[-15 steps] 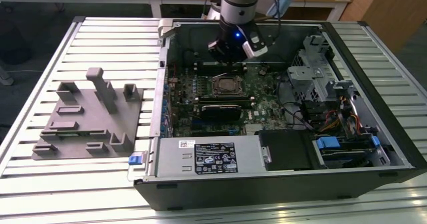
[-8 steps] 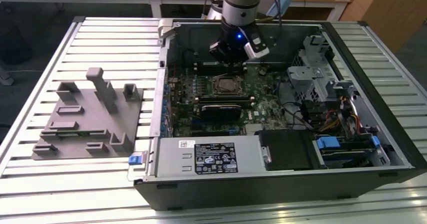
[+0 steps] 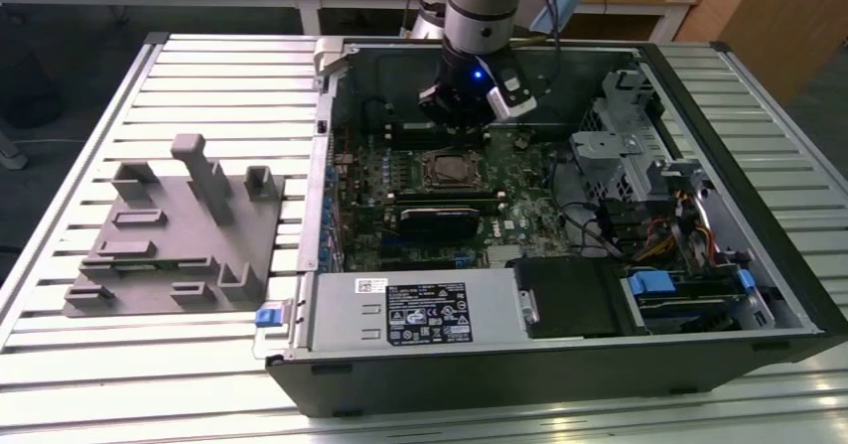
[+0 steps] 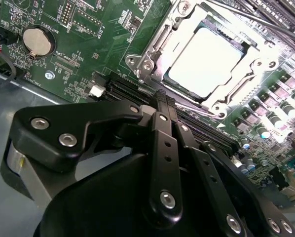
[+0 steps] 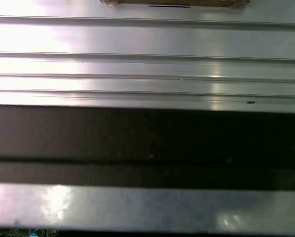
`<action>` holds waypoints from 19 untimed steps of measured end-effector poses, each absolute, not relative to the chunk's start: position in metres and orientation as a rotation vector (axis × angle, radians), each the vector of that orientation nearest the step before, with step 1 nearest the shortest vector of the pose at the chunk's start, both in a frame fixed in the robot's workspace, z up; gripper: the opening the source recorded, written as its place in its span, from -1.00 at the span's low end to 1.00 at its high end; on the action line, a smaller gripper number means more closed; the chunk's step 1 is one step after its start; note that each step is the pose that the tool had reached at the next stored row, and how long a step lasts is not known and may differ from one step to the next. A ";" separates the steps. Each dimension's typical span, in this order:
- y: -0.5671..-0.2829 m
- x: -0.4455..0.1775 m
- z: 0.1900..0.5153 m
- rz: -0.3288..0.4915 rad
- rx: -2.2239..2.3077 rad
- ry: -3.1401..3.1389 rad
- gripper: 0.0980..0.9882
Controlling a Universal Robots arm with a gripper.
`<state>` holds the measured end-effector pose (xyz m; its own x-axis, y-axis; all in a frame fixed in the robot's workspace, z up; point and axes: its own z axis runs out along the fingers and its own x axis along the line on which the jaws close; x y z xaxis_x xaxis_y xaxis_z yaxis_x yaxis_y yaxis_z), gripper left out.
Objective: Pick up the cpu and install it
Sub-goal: 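Install the first cpu locking lever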
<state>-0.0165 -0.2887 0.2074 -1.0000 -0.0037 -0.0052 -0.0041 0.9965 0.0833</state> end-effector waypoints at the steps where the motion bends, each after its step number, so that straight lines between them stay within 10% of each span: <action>1: -0.289 -0.016 0.207 0.131 -0.006 3.134 -0.98; 19: -0.289 -0.015 0.203 0.130 -0.006 3.134 -0.98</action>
